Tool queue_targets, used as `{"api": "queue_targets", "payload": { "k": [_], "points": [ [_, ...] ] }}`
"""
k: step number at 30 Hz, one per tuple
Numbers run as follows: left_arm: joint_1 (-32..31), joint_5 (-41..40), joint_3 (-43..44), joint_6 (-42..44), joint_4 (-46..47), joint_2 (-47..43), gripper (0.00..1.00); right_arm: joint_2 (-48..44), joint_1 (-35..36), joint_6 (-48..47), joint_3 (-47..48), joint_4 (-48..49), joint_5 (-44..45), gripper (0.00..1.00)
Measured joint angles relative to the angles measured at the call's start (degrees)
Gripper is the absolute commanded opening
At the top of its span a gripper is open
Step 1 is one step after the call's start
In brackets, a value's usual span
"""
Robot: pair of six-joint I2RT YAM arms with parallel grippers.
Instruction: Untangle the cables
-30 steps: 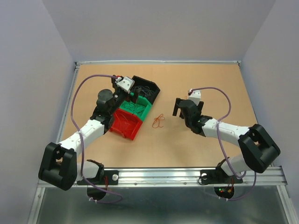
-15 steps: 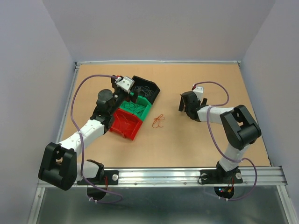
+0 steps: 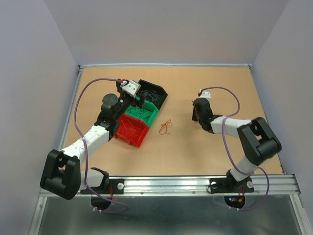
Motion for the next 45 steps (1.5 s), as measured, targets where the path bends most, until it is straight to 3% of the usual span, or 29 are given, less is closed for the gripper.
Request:
{"api": "queue_targets", "payload": {
  "k": [5,12,19,27,28,29,32,34,38,45],
  "points": [
    [0.00,-0.11,0.00,0.02,0.02,0.00,0.97,-16.39,4.50,-2.69,-9.86,3.76,-10.67,0.01],
    [2.45,-1.73,0.00,-3.61,1.33,0.00,0.94,-24.70,14.99,-5.75,-10.93,11.98,-25.42,0.01],
    [12.57,-1.66,-0.09,-13.88,4.15,-0.28,0.93,-14.51,22.29,-7.26,-7.19,15.91,-31.98,0.00],
    [14.25,-1.99,-2.08,-18.99,7.74,-3.61,0.90,1.53,28.98,-8.63,7.89,16.81,-32.22,0.01],
    [14.25,-1.99,-2.19,-19.32,8.07,-3.82,0.90,3.34,29.55,-8.81,9.99,17.35,-32.22,0.04],
    [14.25,-2.03,-2.27,-19.50,8.50,-3.96,0.90,5.25,30.08,-8.87,12.15,17.57,-32.24,0.24],
    [14.25,-2.03,-2.36,-19.87,8.98,-3.96,0.90,10.60,30.97,-8.90,17.81,17.42,-32.54,0.67],
    [14.25,-1.99,-2.36,-20.00,9.03,-3.96,0.90,12.98,31.45,-9.64,20.11,16.98,-32.24,0.73],
    [14.25,-1.84,-2.36,-20.02,9.29,-3.96,0.90,12.59,31.98,-10.03,19.10,16.33,-29.46,0.75],
    [14.25,-1.05,-2.38,-19.96,9.60,-3.96,0.90,-2.73,32.00,-10.05,6.12,17.99,-24.15,0.75]
  ]
}}
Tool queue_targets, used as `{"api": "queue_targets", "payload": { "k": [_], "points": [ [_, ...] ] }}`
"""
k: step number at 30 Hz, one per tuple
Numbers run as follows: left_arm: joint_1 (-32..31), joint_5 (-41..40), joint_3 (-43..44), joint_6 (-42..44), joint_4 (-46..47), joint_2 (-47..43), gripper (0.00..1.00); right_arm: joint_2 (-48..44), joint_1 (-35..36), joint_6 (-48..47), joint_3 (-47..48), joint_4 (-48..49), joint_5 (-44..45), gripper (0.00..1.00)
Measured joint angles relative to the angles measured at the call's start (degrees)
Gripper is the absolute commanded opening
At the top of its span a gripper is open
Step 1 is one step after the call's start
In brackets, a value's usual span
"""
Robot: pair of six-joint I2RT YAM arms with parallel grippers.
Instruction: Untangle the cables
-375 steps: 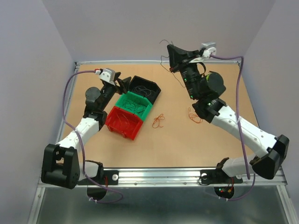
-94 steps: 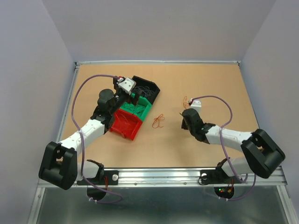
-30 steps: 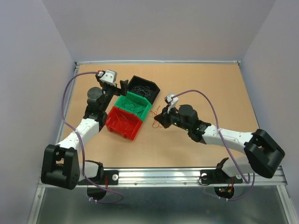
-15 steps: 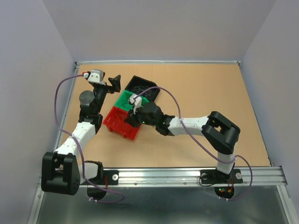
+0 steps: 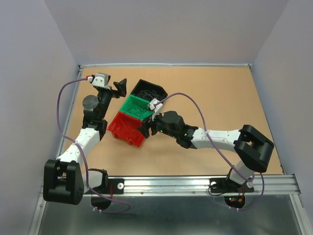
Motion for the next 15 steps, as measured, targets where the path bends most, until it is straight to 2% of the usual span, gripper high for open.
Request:
{"api": "queue_targets", "payload": {
  "k": [4,10,15],
  "points": [
    [0.00,1.07,0.00,0.09,0.22,0.00,0.90,-5.20,0.00,0.74,-3.89,1.77,3.43,0.79],
    [0.00,2.89,-0.28,0.42,0.42,0.00,0.90,-6.58,0.02,3.82,-7.63,-0.63,12.66,0.98],
    [0.00,4.09,-0.68,0.68,0.55,0.04,0.90,-3.26,-0.13,7.61,-6.84,-5.75,24.24,1.00]
  ]
}}
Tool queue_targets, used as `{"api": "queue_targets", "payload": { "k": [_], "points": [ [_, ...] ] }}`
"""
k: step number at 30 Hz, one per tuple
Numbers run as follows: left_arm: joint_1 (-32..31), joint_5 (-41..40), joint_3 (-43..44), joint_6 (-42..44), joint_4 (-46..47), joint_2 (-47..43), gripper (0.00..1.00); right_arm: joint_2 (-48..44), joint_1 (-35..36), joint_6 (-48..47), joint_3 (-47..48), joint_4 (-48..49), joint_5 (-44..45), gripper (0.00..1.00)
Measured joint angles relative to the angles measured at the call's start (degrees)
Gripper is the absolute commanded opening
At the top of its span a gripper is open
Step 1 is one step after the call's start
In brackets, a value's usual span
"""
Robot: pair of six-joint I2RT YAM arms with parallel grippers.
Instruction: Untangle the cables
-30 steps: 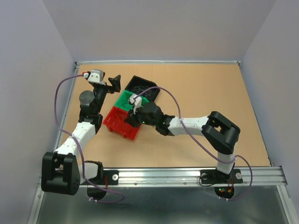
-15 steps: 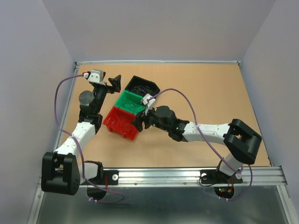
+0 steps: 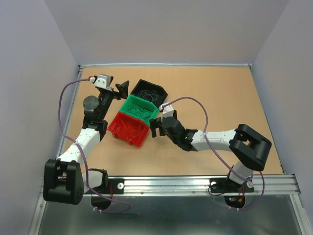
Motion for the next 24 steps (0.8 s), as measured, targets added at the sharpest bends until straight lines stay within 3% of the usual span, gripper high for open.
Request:
{"api": "queue_targets", "payload": {
  "k": [7,9,10,12,13,14,17,24],
  "points": [
    [0.00,1.09,-0.04,0.20,0.07,0.00,0.90,11.17,-2.34,4.09,5.03,-8.24,6.27,0.99],
    [0.00,1.31,-0.04,0.20,0.09,0.00,0.90,13.53,-2.99,5.18,7.02,-10.25,7.63,0.93],
    [0.00,1.46,-0.04,0.20,0.09,0.00,0.90,14.60,-3.30,5.64,8.07,-11.04,8.20,0.89],
    [0.00,1.62,-0.04,0.20,0.09,0.00,0.90,16.37,-3.91,6.78,10.14,-12.26,9.25,0.67],
    [0.00,1.66,-0.04,0.20,0.09,0.00,0.90,16.83,-4.02,7.02,10.80,-12.79,9.53,0.55],
    [0.00,1.77,-0.04,0.20,0.09,0.00,0.90,17.42,-4.13,7.43,11.54,-13.11,9.86,0.29],
    [0.00,2.01,-0.04,0.20,0.09,0.00,0.90,18.08,-4.13,8.41,12.46,-13.62,10.47,0.01],
    [0.00,2.45,-0.04,0.24,0.11,0.00,0.90,12.52,-4.17,8.24,7.52,-14.03,7.45,0.00]
  ]
}}
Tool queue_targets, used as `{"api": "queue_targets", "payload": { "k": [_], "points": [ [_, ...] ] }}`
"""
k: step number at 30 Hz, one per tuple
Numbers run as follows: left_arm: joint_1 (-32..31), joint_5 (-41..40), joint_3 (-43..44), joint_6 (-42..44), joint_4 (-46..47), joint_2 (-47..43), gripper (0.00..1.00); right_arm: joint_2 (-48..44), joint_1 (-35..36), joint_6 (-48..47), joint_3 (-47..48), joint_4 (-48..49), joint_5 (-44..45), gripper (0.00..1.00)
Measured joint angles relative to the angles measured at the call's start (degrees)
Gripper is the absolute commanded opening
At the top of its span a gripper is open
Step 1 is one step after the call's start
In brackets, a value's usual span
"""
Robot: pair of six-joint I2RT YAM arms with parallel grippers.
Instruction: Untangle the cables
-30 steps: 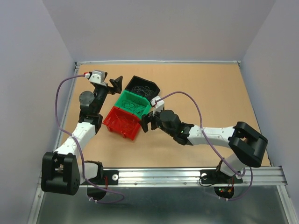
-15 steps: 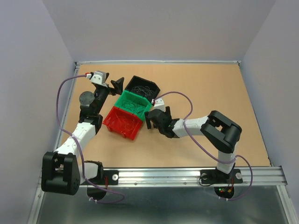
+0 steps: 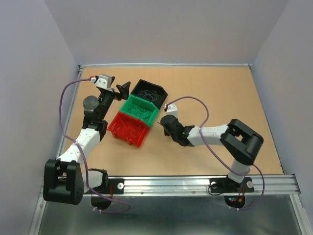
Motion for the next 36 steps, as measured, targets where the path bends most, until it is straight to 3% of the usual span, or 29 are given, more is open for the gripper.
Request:
{"api": "queue_targets", "payload": {
  "k": [6,9,15,23,25,26,27,30,36],
  "points": [
    [0.00,0.22,-0.02,0.37,0.02,0.00,0.90,-17.77,-0.22,-2.82,-16.22,11.06,-11.15,0.00],
    [0.00,0.20,-0.07,0.42,0.02,0.00,0.90,-22.56,-0.20,-4.50,-19.19,17.55,-19.02,0.00],
    [0.00,0.17,-0.11,0.48,0.04,0.00,0.90,-21.22,-0.20,-7.80,-17.27,23.12,-31.30,0.01],
    [0.00,0.17,-0.11,0.76,0.07,0.00,0.90,-10.75,0.09,-9.68,-3.61,26.21,-39.43,0.01],
    [0.00,0.17,-0.11,0.79,0.07,0.00,0.90,-7.15,0.55,-10.23,0.90,26.95,-41.05,0.10],
    [0.00,0.17,-0.11,0.81,0.07,0.00,0.90,-6.10,0.66,-10.32,2.16,26.99,-41.38,0.21],
    [0.00,0.15,-0.11,0.81,0.09,0.00,0.90,-3.65,0.98,-10.80,4.66,27.06,-42.32,0.46],
    [0.00,0.07,-0.11,0.81,0.11,0.00,0.90,1.57,1.73,-11.17,9.90,26.03,-43.30,0.69],
    [0.00,-0.94,-0.22,0.83,0.33,-0.02,0.90,3.54,2.49,-12.44,11.41,21.59,-41.16,0.73]
  ]
}}
